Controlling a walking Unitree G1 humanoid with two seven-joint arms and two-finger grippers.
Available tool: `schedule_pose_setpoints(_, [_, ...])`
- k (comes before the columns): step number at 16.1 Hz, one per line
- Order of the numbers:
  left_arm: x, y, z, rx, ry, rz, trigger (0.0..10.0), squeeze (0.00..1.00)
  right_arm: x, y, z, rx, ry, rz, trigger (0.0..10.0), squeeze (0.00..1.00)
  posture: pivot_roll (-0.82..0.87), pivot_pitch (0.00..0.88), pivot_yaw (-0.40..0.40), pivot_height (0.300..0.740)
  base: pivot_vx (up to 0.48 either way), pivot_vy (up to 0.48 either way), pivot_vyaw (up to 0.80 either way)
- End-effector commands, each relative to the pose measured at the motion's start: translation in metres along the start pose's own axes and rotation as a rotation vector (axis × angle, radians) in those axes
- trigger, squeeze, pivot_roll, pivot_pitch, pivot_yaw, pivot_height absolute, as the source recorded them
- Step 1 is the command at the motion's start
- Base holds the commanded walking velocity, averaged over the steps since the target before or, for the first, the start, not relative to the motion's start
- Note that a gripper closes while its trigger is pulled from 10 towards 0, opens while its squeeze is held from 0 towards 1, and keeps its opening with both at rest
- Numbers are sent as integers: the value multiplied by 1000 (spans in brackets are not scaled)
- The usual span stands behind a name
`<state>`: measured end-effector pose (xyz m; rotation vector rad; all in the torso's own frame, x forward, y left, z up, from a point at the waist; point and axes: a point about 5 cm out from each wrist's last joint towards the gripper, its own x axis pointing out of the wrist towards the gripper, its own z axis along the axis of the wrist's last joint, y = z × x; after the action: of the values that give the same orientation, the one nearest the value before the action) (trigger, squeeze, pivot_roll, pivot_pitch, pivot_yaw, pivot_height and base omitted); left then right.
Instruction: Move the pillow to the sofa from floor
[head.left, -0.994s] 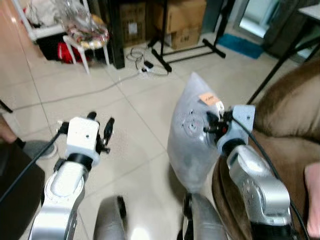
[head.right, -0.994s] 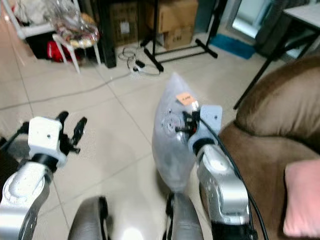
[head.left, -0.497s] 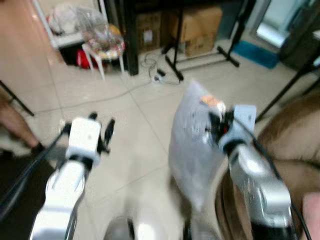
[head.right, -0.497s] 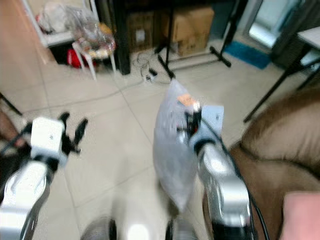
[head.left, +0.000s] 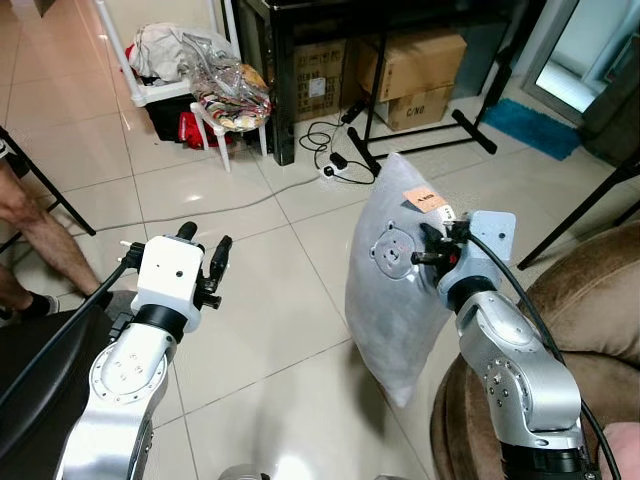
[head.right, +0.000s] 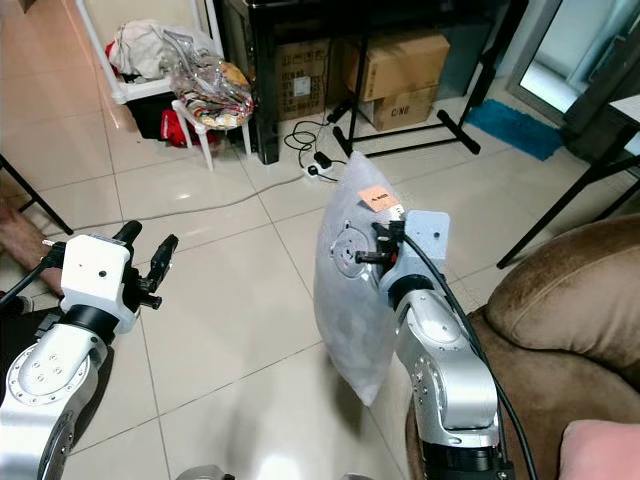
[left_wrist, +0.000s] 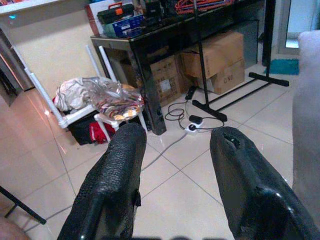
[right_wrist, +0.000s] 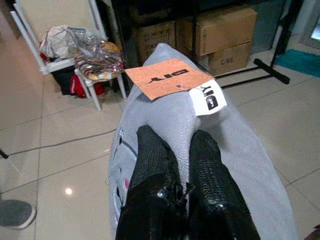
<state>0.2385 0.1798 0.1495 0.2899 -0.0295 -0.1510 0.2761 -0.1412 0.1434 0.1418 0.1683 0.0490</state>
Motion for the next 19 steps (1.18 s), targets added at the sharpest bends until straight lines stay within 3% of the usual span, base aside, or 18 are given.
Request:
schedule_pose_setpoints(1, [1, -1, -2, 6, 7, -13, 10000, 0, -2, -2, 13, 0, -82, -20, 10000, 0, 18, 0, -25, 740, 0, 0, 0])
schedule_pose_setpoints(3, [1, -2, -4, 8, 17, -15, 10000, 0, -2, -3, 11, 28, -78, -22, 10000, 0, 17, 0, -23, 740, 0, 0, 0])
schedule_pose_setpoints(5, [2, -2, -4, 12, 20, -17, 10000, 0, -2, -5, 7, 41, -37, -36, 10000, 0, 16, 0, -21, 740, 0, 0, -788])
schedule_pose_setpoints(19, [3, -1, -1, -7, -5, -19, 10000, 0, 1, 3, 15, 68, -66, 3, 10000, 0, 20, 0, -23, 740, 17, 0, -791])
